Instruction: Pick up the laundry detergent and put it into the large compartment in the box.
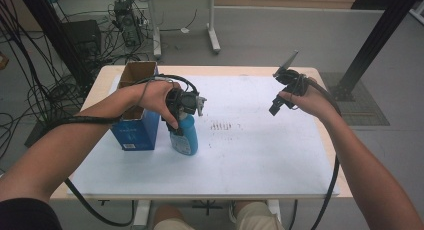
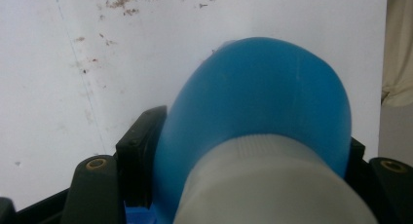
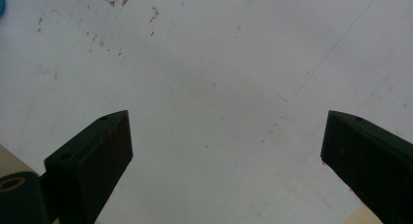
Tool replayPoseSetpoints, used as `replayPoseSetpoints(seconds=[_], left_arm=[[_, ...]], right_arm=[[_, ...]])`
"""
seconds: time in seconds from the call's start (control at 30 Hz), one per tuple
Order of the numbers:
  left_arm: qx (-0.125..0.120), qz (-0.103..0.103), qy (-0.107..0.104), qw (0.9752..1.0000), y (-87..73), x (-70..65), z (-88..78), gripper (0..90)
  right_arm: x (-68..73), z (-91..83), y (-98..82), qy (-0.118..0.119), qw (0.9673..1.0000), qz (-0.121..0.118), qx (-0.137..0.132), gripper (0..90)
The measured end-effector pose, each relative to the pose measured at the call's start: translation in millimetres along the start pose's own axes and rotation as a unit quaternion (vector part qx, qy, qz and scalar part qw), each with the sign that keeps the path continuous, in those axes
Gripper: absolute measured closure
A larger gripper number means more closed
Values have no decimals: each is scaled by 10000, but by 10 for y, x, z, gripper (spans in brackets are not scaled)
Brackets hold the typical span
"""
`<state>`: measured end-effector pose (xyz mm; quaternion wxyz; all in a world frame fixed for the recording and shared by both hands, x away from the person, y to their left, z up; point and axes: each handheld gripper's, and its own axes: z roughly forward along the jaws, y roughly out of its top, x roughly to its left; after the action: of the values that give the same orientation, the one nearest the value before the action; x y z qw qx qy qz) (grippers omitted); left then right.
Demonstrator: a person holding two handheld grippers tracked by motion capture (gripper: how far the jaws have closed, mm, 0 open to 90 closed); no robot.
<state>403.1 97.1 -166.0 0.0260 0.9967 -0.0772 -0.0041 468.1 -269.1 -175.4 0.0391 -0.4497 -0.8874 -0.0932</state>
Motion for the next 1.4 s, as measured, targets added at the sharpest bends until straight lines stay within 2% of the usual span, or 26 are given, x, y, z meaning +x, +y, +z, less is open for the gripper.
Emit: replayPoseSetpoints(seconds=[0.17, 0.6, 1.4], left_arm=[[76, 7, -16, 10000, 33, 10, 0, 336], [29, 75, -41, 10000, 6, 25, -4, 343], [103, 69, -65, 9999, 43, 32, -2, 348]], right_arm=[[10, 7, 19, 6, 10000, -41, 27, 48], [23, 24, 41, 11, 10000, -67, 40, 48], [10, 20, 41, 23, 10000, -58, 57, 48]])
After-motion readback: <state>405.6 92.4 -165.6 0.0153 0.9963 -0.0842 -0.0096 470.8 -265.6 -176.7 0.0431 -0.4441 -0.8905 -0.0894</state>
